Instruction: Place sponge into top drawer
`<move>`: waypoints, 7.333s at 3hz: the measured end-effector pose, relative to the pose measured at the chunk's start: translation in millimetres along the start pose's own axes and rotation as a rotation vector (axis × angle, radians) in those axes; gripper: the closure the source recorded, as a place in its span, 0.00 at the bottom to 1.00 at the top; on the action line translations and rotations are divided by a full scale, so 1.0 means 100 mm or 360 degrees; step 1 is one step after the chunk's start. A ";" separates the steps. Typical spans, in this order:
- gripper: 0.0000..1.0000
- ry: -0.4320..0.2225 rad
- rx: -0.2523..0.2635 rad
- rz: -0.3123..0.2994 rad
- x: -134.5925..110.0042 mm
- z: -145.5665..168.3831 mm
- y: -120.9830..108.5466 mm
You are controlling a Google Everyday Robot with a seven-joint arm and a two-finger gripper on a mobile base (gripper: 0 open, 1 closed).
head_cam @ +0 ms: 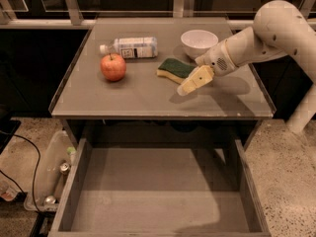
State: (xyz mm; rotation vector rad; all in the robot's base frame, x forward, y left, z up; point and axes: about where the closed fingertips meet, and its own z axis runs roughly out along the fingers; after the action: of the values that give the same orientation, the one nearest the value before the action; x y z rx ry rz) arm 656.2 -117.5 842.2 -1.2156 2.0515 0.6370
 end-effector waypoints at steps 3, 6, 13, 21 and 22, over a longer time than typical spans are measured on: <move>0.18 0.0059 0.0165 -0.0100 -0.09 0.06 -0.09; 0.87 0.0059 0.0165 -0.0100 -0.09 0.07 -0.09; 1.00 -0.0037 0.0157 -0.0298 0.20 -1.40 0.90; 1.00 0.0068 0.0164 -0.0029 1.93 -0.08 2.16; 1.00 0.0161 0.0247 -0.0030 2.19 0.25 2.13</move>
Offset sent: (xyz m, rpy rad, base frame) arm 0.0093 0.0058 0.0020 -0.0705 -0.0652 -0.0227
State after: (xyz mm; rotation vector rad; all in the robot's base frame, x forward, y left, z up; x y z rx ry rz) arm 397.6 -129.5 678.5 -1.1968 2.1267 0.4065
